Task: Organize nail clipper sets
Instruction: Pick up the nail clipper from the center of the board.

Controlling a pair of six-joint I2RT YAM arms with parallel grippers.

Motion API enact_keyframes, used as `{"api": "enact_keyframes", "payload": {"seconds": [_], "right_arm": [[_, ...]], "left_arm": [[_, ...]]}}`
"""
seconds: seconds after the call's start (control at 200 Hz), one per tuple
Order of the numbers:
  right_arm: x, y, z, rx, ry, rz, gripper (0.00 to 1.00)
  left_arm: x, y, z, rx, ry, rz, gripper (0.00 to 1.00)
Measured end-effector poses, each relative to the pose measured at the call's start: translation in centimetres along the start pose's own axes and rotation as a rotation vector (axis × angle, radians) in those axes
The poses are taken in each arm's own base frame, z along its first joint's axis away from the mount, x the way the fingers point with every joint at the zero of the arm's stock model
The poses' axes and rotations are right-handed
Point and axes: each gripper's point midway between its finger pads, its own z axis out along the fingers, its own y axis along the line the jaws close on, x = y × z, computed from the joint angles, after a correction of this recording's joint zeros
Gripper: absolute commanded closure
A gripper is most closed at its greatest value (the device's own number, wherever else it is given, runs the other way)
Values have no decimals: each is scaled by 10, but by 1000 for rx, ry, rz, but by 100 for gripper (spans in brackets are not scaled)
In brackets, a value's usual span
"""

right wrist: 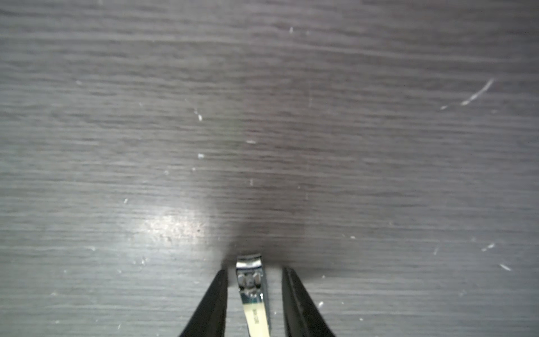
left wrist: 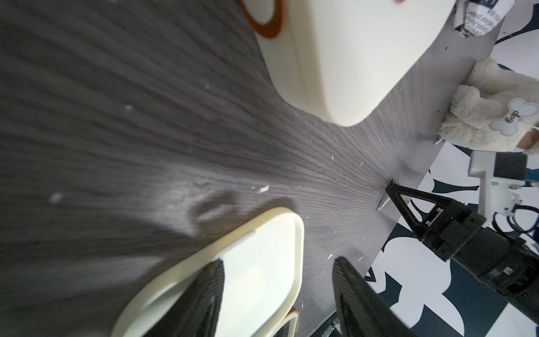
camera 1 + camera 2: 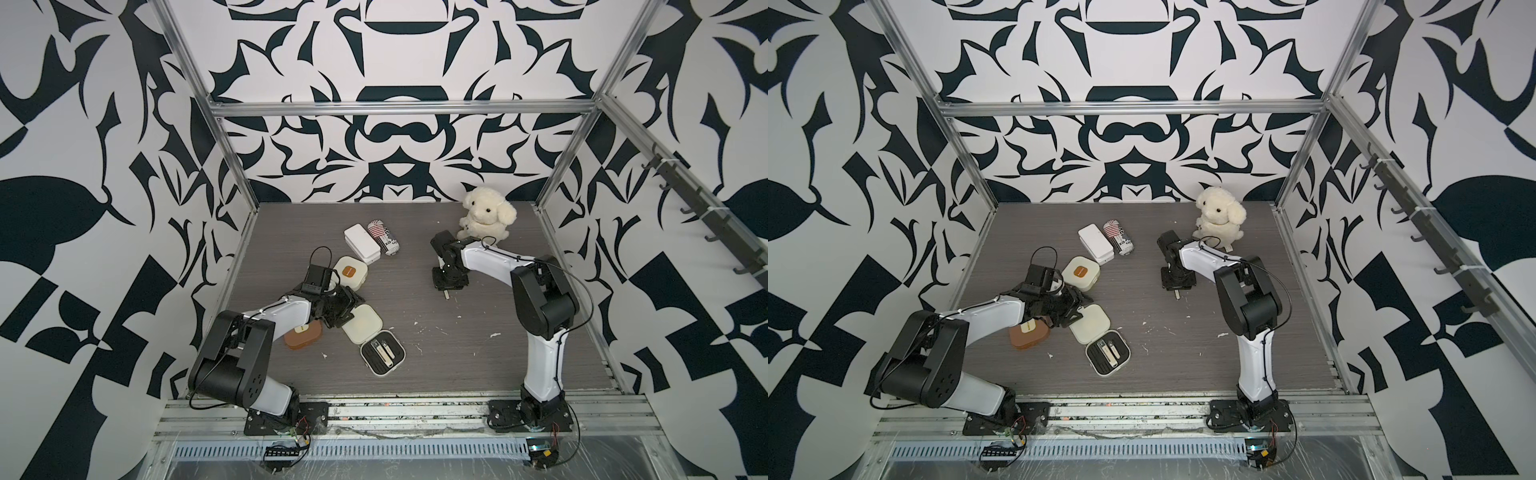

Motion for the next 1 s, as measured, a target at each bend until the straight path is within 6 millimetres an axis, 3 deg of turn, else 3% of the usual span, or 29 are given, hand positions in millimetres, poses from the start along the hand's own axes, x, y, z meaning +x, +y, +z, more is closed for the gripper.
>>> {"api": "enact_keyframes", "payload": {"seconds": [0.41, 0.735, 0.865, 1.005], "right_arm": [[-7, 4, 1, -38, 4, -10, 86], [-3, 16, -5, -89, 15, -25, 88], [11, 42, -27, -115, -26, -87, 88], [42, 102, -64, -182, -114, -234, 88]], "left_arm": [[0, 0, 0, 0, 0, 0, 36], [0, 0, 0, 0, 0, 0, 36], [0, 0, 0, 0, 0, 0, 36], [0, 0, 0, -1, -1, 0, 36]]}}
